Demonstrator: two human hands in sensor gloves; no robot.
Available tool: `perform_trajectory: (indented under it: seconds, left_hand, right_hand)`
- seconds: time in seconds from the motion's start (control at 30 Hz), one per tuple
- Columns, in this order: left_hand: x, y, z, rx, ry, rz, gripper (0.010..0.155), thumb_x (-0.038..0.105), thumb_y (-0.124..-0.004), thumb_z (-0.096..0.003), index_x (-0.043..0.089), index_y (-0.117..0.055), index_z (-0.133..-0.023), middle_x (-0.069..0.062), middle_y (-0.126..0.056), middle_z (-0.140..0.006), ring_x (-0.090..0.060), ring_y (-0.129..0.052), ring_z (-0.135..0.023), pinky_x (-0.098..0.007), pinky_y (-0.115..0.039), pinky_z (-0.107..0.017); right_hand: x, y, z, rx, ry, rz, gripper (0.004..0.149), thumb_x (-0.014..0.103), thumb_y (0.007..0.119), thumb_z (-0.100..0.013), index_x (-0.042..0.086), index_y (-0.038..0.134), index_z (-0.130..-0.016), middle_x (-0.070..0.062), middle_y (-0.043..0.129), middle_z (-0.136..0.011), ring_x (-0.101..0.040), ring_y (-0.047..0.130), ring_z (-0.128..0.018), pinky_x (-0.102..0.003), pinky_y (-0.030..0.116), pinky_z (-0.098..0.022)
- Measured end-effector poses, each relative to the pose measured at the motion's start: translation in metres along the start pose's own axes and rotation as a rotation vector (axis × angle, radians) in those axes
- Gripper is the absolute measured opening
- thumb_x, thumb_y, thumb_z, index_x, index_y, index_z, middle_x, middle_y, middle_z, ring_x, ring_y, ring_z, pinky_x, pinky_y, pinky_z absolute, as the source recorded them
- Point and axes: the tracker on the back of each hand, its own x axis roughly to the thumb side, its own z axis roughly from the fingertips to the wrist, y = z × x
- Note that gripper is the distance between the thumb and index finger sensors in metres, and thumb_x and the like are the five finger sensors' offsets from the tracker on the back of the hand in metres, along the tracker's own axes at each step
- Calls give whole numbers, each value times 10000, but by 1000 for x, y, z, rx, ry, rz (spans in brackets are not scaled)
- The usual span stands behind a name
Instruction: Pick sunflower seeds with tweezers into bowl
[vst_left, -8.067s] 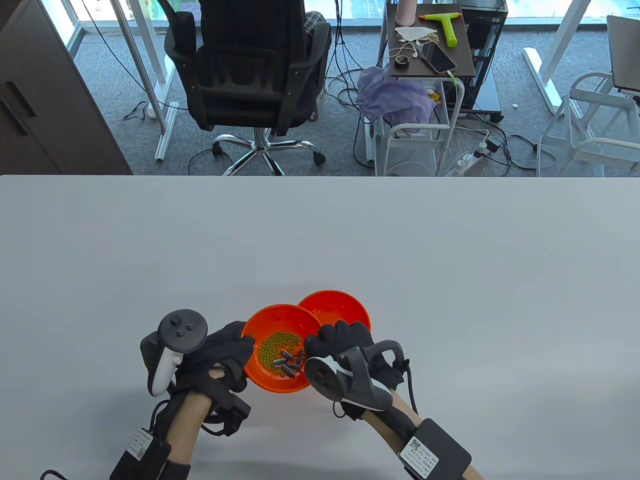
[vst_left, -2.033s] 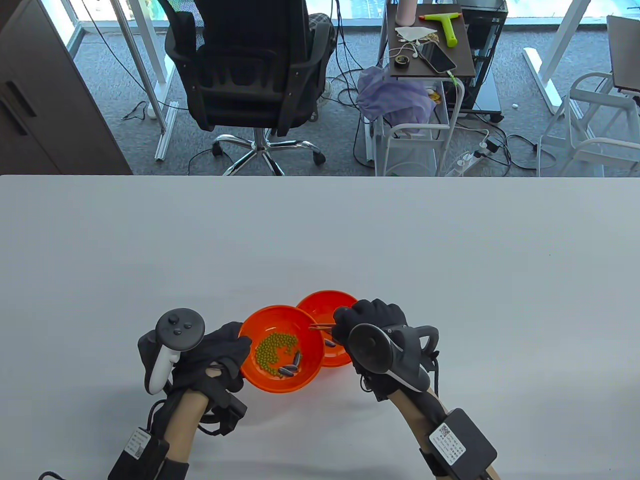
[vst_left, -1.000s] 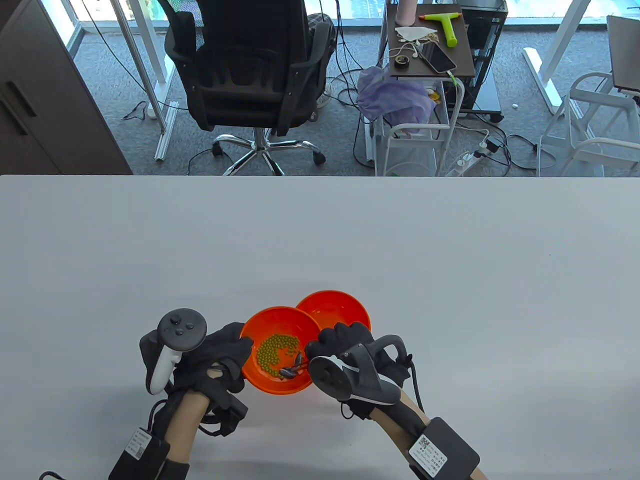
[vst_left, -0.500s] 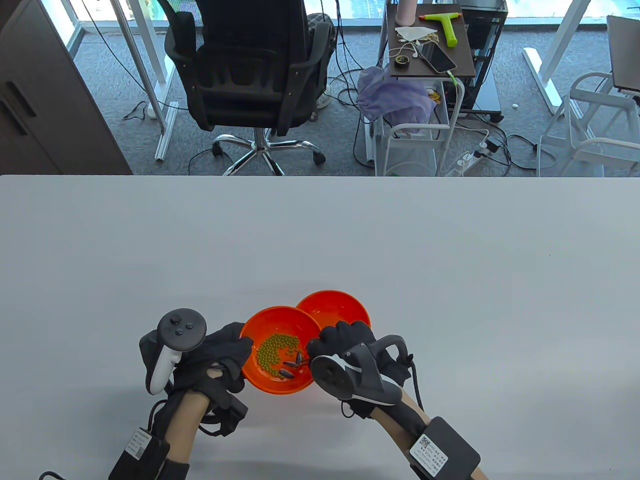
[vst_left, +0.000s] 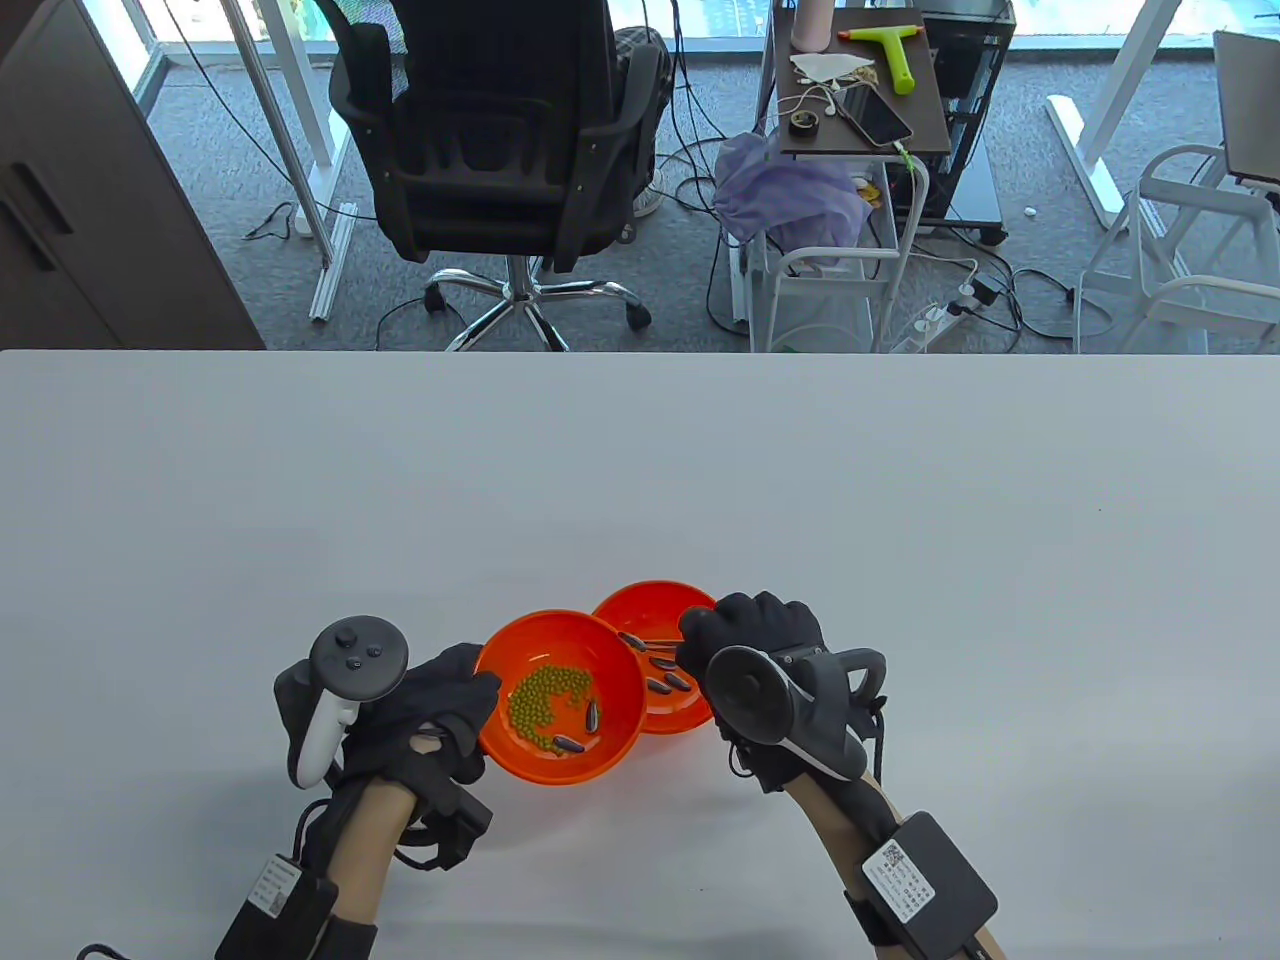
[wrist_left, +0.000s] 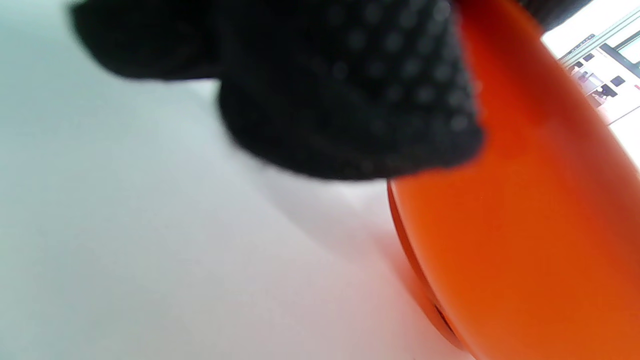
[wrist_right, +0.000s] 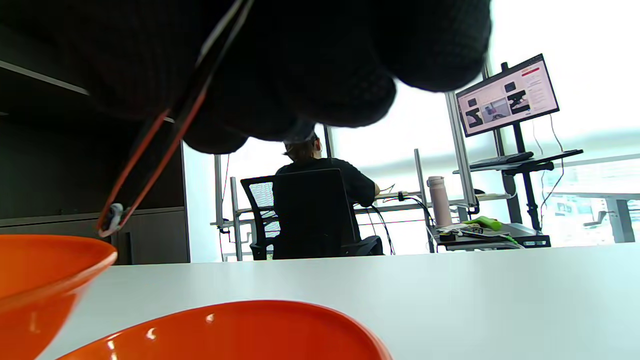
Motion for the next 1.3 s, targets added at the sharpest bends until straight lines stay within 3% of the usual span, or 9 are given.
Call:
perform_trajectory:
  seconds: [0.43, 0.7, 0.93, 1.13, 1.3]
  left_hand:
    - [-1, 2, 0, 3, 3, 4, 504, 387, -788, -467, 148, -813, -910, -64, -1049, -407, -117, -1053, -41, -345, -943, -163]
    - [-1, 3, 0, 5, 4, 10, 504, 387, -788, -467, 148, -813, -910, -64, -1050, -408, -117, -1053, -42, -344, -944, -163]
    - [-1, 3, 0, 5, 5, 10, 505, 387, -788, -467, 147, -813, -911, -63, -1049, -408, -118, -1053, -42, -345, -944, -162]
    - [-1, 2, -1, 4, 5, 7, 507, 388, -787, -467, 148, -811, -913, -64, -1050, -408, -117, -1053, -41, -345, -944, -163]
    - [-1, 2, -1, 3, 2, 7, 506, 387, -788, -467, 148, -812, -912, -63, -1050, -408, -116, -1053, -41, -344, -944, -163]
  right_hand:
    - [-2, 41, 4, 78, -41, 139, 398, 435, 897, -295, 273, 1043, -628, 57, 1042, -538, -130, 994, -392, -365, 869, -448]
    - [-2, 50, 5, 85, -41, 188, 414, 469, 892, -292, 292, 1039, -637, 72, 1046, -543, -117, 1003, -397, -361, 874, -443]
    - [-6, 37, 3, 30, -6, 158, 413, 466, 891, -291, 294, 1037, -637, 76, 1046, -541, -114, 1004, -395, -359, 876, -440]
    - [-8, 12, 0, -35, 39, 22, 411, 463, 892, -292, 292, 1038, -635, 73, 1046, -540, -115, 1003, -393, -358, 876, -440]
    - [1, -2, 0, -26, 19, -99, 408, 460, 894, -293, 290, 1038, -636, 70, 1045, -542, -119, 1002, -394, -362, 874, -441]
